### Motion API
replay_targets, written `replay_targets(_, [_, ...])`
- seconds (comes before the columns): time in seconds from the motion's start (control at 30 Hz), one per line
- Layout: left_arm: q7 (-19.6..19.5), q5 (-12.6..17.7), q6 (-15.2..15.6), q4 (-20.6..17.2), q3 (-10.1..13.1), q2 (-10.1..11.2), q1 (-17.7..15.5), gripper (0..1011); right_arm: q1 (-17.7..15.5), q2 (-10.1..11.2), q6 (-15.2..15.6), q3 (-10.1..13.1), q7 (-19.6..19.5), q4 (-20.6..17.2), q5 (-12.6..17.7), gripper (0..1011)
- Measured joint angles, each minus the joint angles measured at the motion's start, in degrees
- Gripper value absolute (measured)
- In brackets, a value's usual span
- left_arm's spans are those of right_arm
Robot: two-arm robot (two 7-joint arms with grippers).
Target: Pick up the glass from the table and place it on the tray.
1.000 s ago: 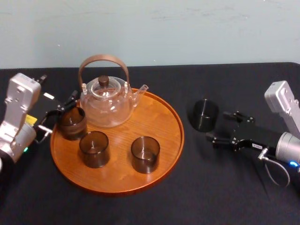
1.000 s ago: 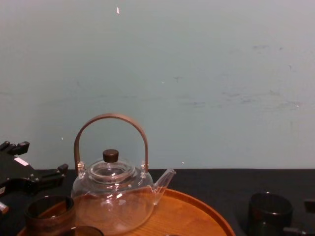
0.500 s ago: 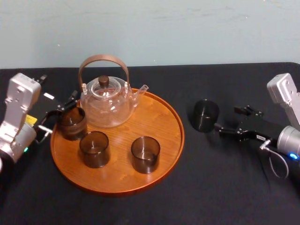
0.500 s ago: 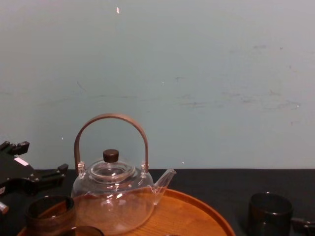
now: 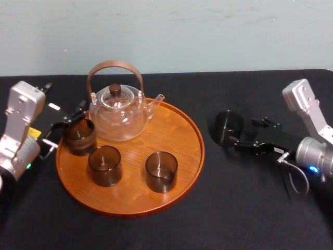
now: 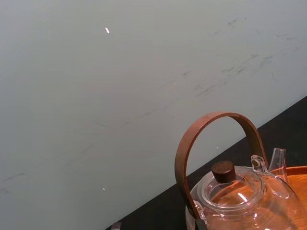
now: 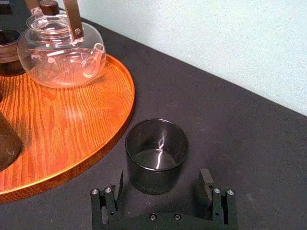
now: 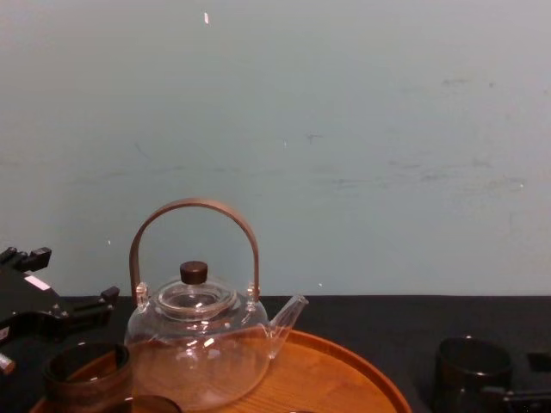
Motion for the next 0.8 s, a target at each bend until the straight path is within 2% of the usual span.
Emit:
replay_targets(0.3, [0.0,0.0,0.0,0.0,0.0,0.0,0.0,1001,3.4,-2.7,0.3,-2.0,2.0,4.3,-1.4,1002])
replay_targets(0.8, [0.0,0.0,0.0,0.0,0.0,0.0,0.0,1001,7.9,-5.8,0.1,-3.7,3.3,9.7,-2.6,1002])
